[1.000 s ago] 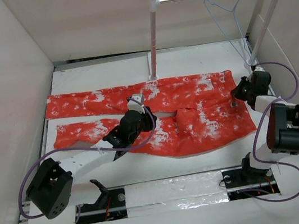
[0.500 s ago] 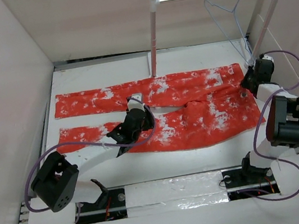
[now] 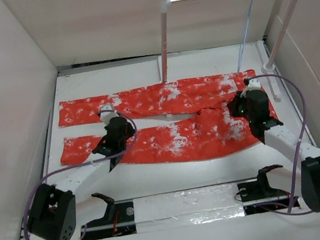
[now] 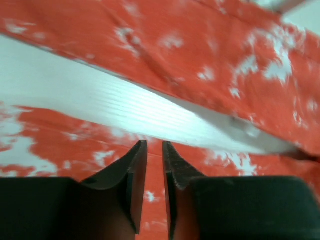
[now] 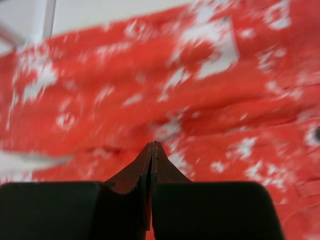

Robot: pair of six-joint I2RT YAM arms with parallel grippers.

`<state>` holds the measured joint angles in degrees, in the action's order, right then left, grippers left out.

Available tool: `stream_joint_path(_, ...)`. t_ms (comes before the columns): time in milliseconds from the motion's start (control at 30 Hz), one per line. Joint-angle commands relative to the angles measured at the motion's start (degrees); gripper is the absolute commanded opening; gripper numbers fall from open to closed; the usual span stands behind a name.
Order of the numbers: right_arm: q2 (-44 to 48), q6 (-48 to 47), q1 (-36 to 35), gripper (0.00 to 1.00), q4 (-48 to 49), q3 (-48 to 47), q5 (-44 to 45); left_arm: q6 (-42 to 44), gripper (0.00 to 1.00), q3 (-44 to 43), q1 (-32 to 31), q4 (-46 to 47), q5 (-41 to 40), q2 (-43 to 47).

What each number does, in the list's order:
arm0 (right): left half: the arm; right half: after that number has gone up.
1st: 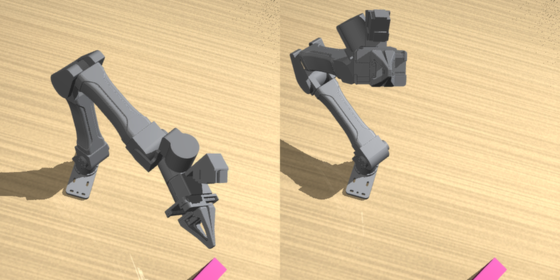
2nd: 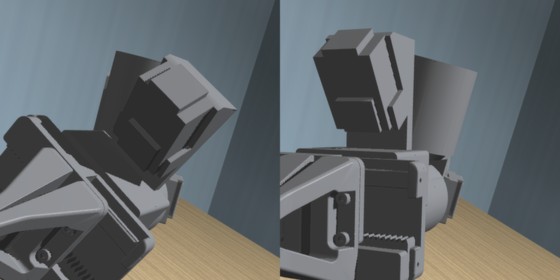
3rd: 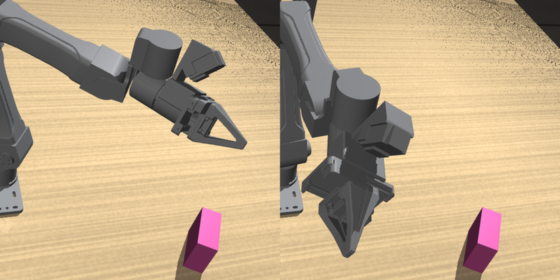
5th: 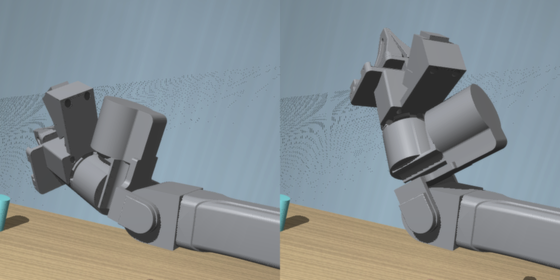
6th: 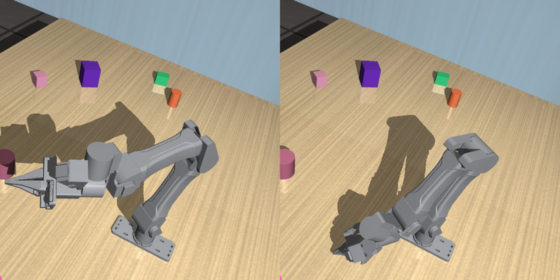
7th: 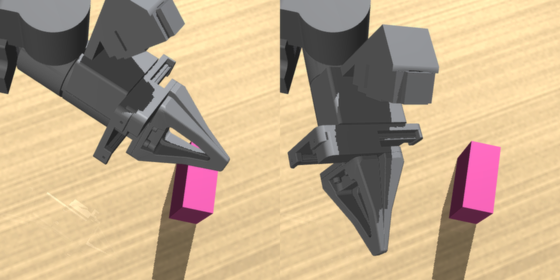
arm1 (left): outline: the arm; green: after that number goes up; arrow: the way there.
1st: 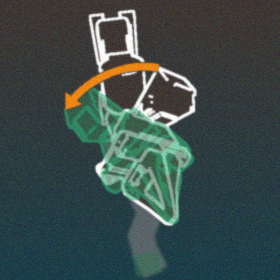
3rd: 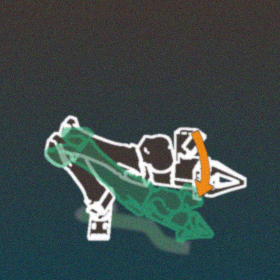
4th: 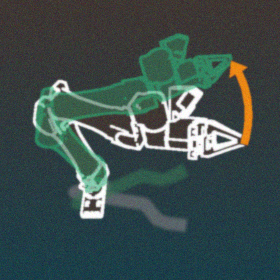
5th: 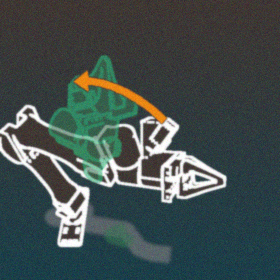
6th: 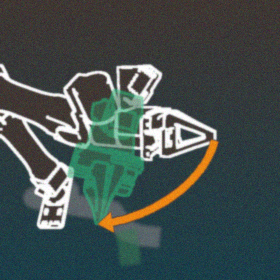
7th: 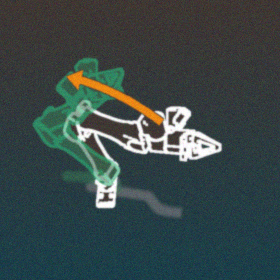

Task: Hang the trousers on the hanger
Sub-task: Flatten out the trousers at the center of the board.

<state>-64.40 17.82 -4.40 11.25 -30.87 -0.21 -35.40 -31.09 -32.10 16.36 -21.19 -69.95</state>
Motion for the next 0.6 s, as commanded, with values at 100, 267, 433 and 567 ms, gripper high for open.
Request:
stream_joint_path(100,7.44,-2.52,-14.03,0.00,3.18,5.92,-6.47,-14.15,0.00,5.07,9.14,-7.65,-3.60,11.67)
stream_joint_path(267,8.59,-6.56,-22.22,0.04,-0.50,3.20,-7.44,-21.02,0.09,5.69,18.28,-16.00,1.57,13.53)
stream_joint_path(433,11.22,-7.54,-25.57,0.07,0.27,4.06,-8.48,-23.32,0.32,5.35,31.29,-21.18,6.16,10.19)
stream_joint_path(567,15.70,-8.15,-27.68,0.12,-1.48,4.77,-9.20,-24.80,0.40,1.39,34.90,-28.74,2.40,8.61)
